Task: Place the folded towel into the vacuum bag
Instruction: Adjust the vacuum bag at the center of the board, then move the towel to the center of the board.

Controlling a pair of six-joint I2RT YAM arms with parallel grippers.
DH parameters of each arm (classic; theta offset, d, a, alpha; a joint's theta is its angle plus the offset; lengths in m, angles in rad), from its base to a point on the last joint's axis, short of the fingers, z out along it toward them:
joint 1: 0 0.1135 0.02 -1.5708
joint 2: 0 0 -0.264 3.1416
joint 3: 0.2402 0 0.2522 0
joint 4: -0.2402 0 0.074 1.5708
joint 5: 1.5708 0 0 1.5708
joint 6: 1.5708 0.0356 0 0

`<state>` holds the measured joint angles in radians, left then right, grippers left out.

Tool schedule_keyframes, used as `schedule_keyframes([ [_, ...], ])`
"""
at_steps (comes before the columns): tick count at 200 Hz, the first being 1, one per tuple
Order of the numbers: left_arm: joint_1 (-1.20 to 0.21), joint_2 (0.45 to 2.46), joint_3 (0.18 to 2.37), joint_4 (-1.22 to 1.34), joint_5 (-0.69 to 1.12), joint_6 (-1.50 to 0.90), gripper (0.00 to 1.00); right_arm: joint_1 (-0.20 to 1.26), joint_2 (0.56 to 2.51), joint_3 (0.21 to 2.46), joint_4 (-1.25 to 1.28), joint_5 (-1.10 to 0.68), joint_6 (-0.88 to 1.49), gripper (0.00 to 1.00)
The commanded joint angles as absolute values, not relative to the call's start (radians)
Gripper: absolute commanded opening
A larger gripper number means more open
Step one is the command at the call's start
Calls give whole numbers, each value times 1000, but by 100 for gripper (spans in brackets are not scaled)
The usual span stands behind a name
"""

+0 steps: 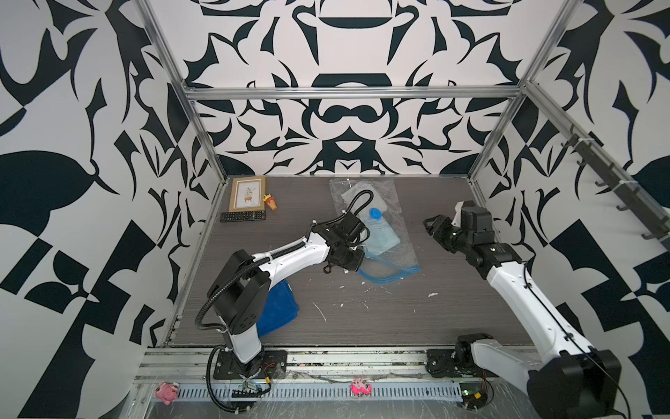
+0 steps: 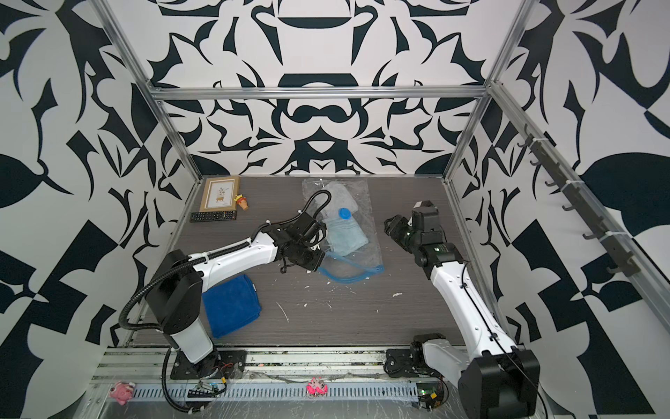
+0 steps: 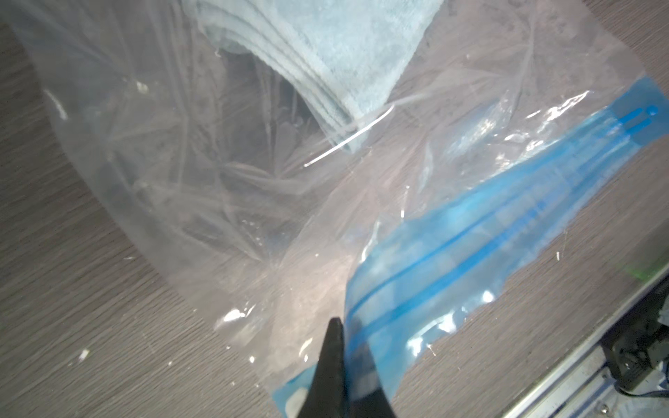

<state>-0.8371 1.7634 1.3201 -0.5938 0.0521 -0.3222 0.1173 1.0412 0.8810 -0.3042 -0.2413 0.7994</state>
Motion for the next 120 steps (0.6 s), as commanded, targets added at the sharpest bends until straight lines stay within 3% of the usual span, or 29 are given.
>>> schedule_keyframes([
  [1, -850, 1805, 1413, -551, 90, -345, 0, 116, 966, 838, -173, -453, 733, 54],
  [22, -839, 1861, 1526, -554, 82, -344, 0, 130, 888, 791, -99, -567, 720, 54],
  [46, -790, 1959, 1700, -610, 115, -338, 0, 234, 838, 798, -155, -554, 630, 54],
  [72, -731, 2041, 1833, -647, 178, -346, 0, 501, 886, 816, -215, -419, 504, 56],
  [120, -656, 2082, 1882, -666, 311, -357, 0, 976, 1186, 868, -210, -102, 182, 63],
])
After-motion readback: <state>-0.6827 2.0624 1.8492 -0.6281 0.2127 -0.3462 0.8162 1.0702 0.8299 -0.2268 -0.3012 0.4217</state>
